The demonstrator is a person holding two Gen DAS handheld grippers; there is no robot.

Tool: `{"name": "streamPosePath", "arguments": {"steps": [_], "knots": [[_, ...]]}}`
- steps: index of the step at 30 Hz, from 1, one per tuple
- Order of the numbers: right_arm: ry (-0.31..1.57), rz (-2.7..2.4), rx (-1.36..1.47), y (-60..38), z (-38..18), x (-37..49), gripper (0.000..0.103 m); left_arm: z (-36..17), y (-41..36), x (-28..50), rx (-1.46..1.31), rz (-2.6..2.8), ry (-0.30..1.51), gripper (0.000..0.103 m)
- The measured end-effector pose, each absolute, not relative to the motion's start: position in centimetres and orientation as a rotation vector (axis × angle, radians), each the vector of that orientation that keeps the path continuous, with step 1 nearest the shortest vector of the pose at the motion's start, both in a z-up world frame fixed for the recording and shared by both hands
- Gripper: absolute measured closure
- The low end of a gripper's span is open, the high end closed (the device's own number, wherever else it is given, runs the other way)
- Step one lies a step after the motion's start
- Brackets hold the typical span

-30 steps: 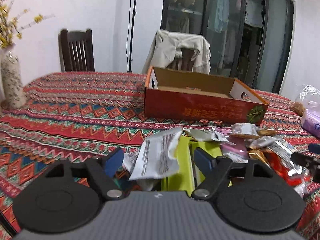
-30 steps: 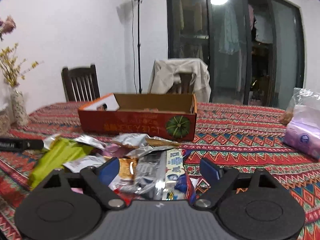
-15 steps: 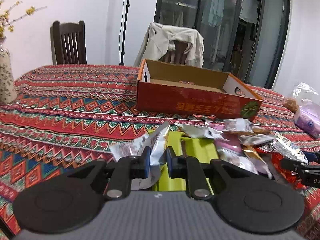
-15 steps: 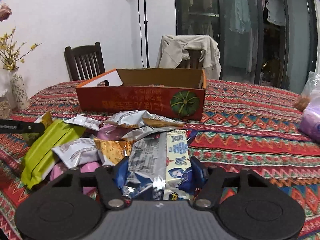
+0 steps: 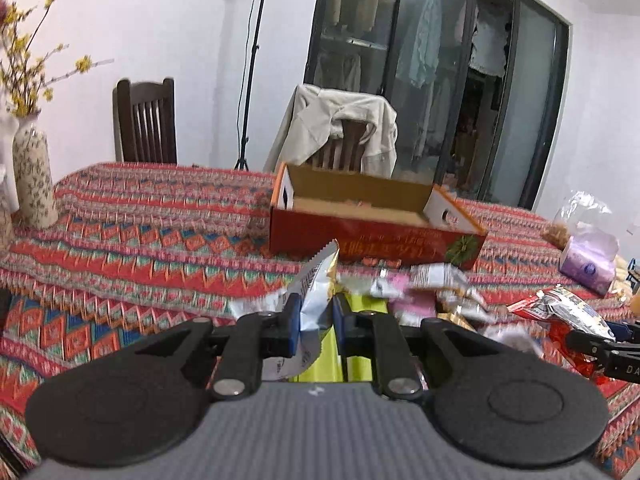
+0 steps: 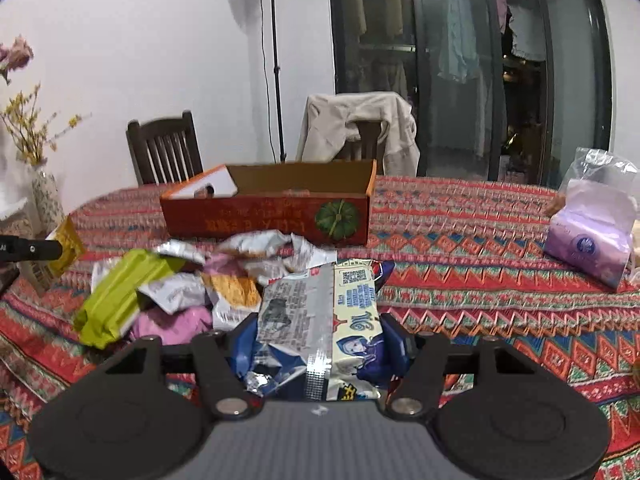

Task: Organize snacks
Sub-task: 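Carry both packets to the orange box and open both tools inside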

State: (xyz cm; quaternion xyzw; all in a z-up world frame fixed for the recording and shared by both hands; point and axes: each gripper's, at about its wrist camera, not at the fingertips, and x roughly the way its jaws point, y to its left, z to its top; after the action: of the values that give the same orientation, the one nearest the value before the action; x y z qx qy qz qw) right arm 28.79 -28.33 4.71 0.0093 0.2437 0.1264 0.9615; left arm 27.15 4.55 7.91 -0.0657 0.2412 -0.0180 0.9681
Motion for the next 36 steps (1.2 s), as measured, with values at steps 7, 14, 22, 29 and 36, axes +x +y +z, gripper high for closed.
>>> {"name": "streamPosePath", "arguments": {"steps": [7, 14, 22, 29, 36], "knots": [[0.33, 0.282, -0.024, -28.8, 10.6, 31.8, 0.041, 13.8, 5.2, 35.4, -0.083, -0.108, 0.425, 0.086], [0.394, 0.349, -0.001, -26.3, 12.7, 47.2, 0.041, 14.0, 5.0, 49.6, -0.003, -0.062, 0.489, 0.086], [0.507, 0.295, 0.04, -24.4, 9.7, 56.8, 0.041, 9.9, 8.9, 47.8, -0.096, -0.098, 0.595, 0.032], [0.441, 0.355, -0.054, -25.0, 9.0, 49.2, 0.041, 2.3, 11.6, 33.8, -0.141, 0.029, 0.738, 0.01], [0.405, 0.358, -0.041, -25.2, 9.5, 43.7, 0.041, 0.0, 8.4, 30.3, 0.007, 0.08, 0.759, 0.051]]}}
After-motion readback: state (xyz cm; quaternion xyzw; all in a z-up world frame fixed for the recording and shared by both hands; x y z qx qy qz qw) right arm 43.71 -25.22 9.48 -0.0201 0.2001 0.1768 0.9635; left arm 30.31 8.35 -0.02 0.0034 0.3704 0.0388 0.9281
